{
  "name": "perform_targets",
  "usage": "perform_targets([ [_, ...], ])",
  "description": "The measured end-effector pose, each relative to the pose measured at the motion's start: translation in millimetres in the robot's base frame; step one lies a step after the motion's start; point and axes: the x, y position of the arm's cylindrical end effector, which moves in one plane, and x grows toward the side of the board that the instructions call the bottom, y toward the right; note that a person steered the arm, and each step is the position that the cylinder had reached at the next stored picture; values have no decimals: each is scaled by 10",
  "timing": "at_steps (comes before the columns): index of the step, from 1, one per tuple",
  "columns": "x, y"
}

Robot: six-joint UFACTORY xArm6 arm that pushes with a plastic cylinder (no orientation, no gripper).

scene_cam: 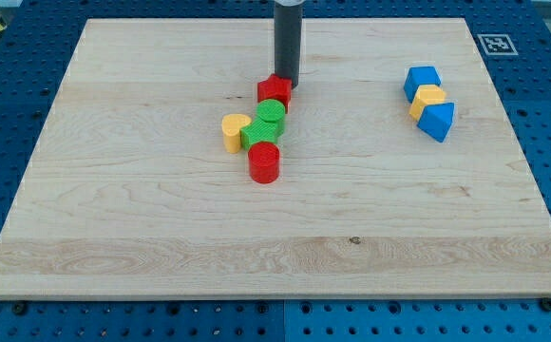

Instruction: Push the yellow heart towards bottom center

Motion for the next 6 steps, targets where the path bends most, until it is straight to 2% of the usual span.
perform_targets([
  [2,61,-38],
  [3,-232,-380],
  [4,-103,-633],
  [6,499,-623],
])
